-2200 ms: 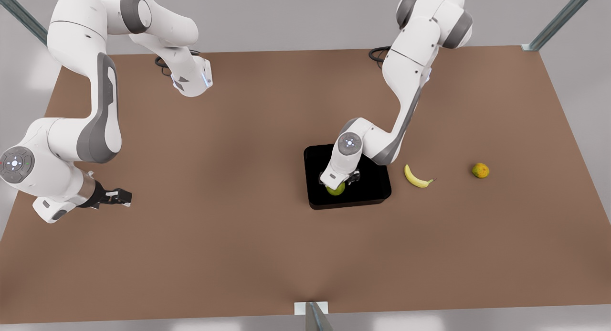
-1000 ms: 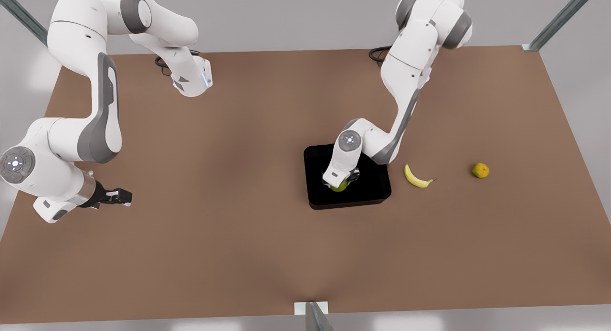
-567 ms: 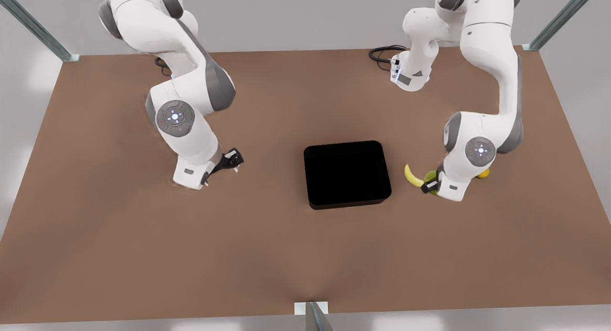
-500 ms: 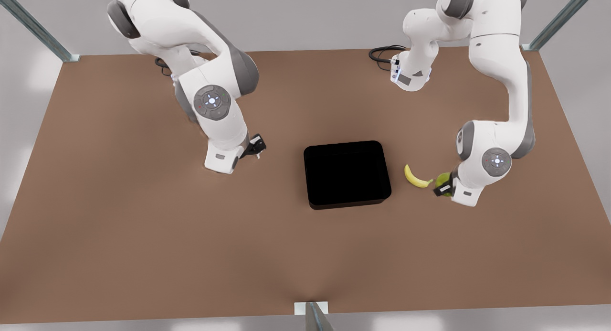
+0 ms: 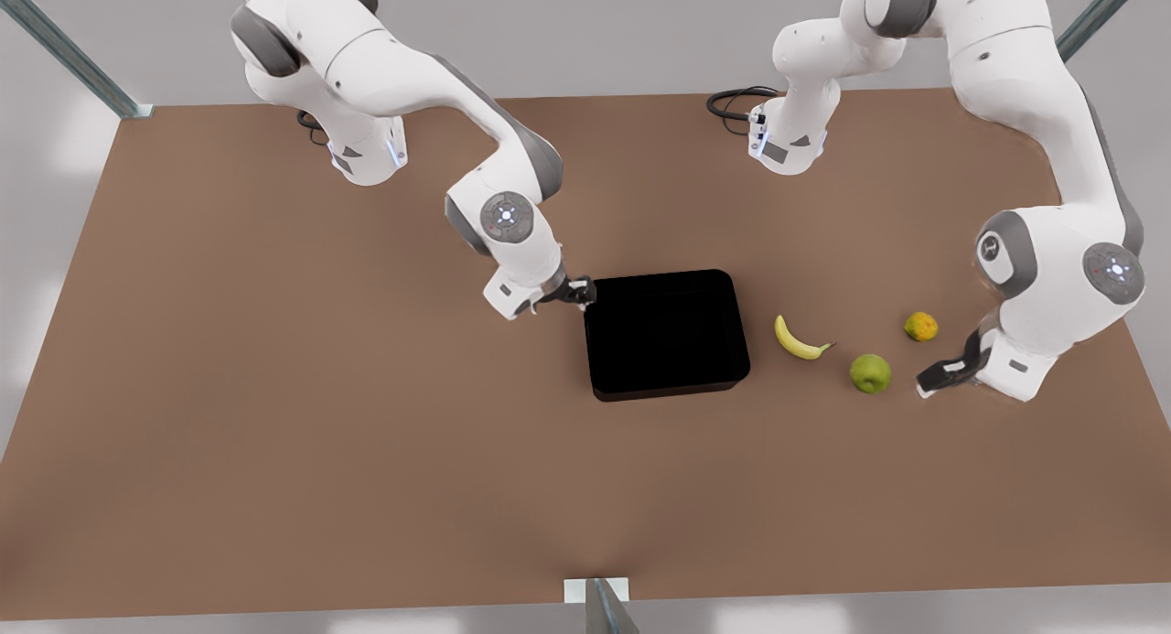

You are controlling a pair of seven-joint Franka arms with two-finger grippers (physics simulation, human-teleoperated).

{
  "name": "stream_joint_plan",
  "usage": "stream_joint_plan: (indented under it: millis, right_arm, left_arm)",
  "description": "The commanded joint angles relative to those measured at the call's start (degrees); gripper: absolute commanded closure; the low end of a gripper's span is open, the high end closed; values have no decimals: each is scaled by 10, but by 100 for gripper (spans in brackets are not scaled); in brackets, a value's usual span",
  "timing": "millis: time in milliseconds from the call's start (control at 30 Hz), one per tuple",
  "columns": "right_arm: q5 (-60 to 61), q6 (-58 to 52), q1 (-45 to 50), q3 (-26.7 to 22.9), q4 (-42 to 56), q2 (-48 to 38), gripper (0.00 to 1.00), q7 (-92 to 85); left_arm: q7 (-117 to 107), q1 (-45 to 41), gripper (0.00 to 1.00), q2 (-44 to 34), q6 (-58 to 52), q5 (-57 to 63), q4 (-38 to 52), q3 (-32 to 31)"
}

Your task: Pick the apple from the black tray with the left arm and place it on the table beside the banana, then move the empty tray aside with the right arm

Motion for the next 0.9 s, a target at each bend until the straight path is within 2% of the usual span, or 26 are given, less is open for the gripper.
stream_joint_plan:
  millis: [0,133,233,767,800,833,867]
  right_arm:
    - [-59,127,-2,4,-3,7,0,338]
    - [-86,163,-1,16,-4,40,0,313]
    - [-89,207,-1,32,-4,75,0,312]
    - [-177,229,-6,63,-4,185,0,204]
    - [-177,228,-6,63,-4,185,1,202]
    - [-176,228,-7,63,-3,186,11,201]
    - [-172,228,-13,64,-3,186,26,175]
  left_arm:
    - [87,-11,0,-81,-173,-10,-33,-16]
    - [65,-25,0,-31,-180,8,26,-27]
    - [69,-25,0,-28,-180,8,26,-27]
    - [65,-24,0,-20,-179,9,26,-25]
    - [65,-23,0,-21,-179,9,26,-25]
    - [65,-25,0,-20,-179,9,26,-26]
    - [65,-25,0,-20,-179,9,27,-26]
